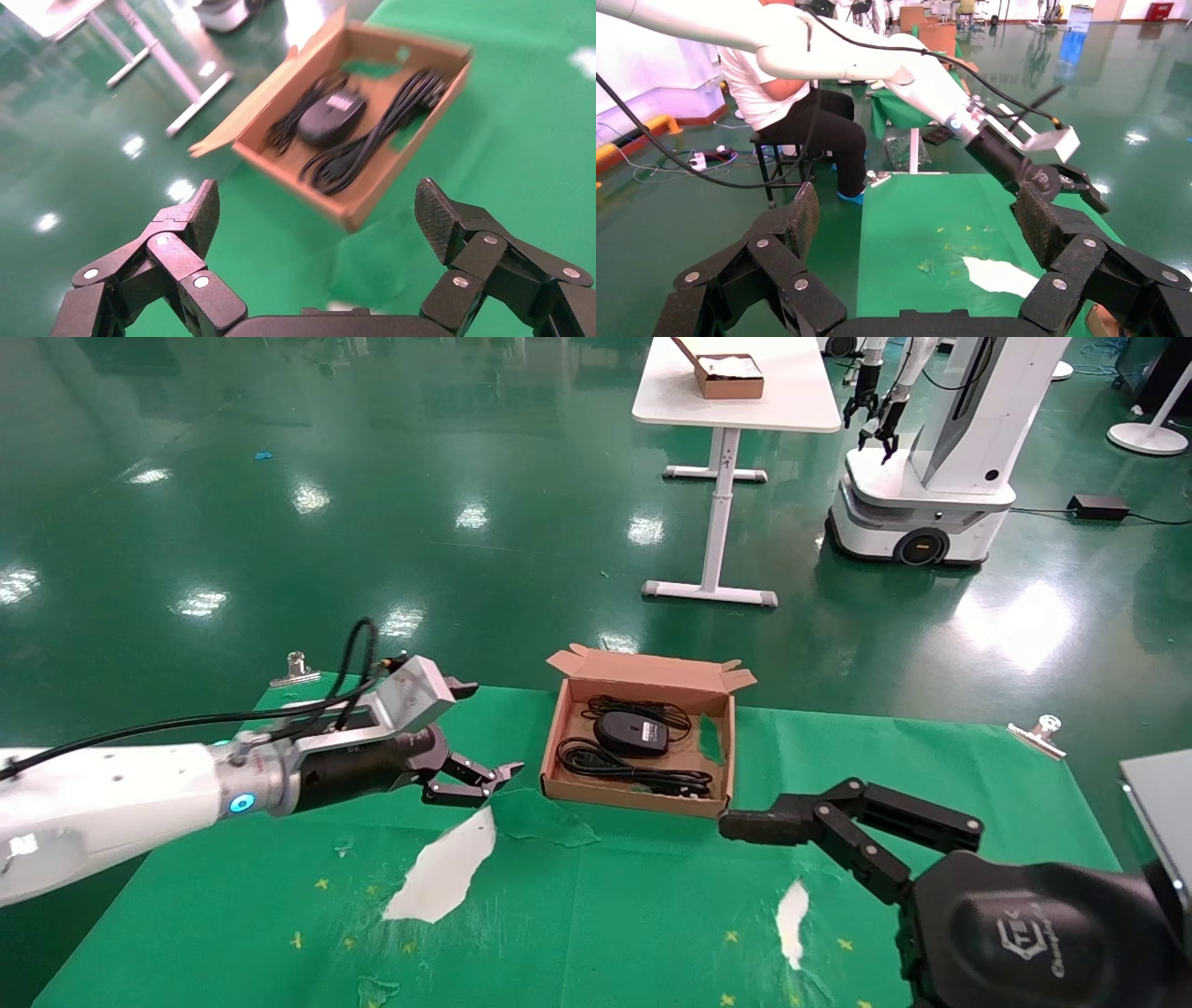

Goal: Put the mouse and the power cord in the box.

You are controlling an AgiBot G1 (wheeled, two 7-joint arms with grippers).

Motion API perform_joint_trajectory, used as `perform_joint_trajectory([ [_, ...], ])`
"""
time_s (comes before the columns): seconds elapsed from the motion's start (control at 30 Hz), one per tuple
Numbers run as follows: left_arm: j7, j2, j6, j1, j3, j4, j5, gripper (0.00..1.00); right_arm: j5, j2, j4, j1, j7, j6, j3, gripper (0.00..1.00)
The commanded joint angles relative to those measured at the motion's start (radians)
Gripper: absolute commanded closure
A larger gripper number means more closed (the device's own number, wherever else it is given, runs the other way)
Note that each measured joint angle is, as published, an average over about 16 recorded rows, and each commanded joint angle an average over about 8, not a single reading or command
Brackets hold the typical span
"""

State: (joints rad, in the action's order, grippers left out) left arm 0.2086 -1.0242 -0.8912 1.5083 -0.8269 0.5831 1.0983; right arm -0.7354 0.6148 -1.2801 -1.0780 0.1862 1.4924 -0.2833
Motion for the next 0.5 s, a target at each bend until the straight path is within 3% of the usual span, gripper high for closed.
perform_joint_trajectory([
  [0.03, -0.022, 0.023, -0.033, -0.024, 0.030, 0.039, -0.020, 0.00, 0.005, -0.004, -0.003, 0.003, 0.001, 0.003, 0.003, 0.00],
  [0.5, -0.174, 0.182, -0.266, -0.191, 0.241, 0.309, -0.162, 0.00, 0.006, -0.004, -0.003, 0.003, 0.000, 0.003, 0.002, 0.00],
])
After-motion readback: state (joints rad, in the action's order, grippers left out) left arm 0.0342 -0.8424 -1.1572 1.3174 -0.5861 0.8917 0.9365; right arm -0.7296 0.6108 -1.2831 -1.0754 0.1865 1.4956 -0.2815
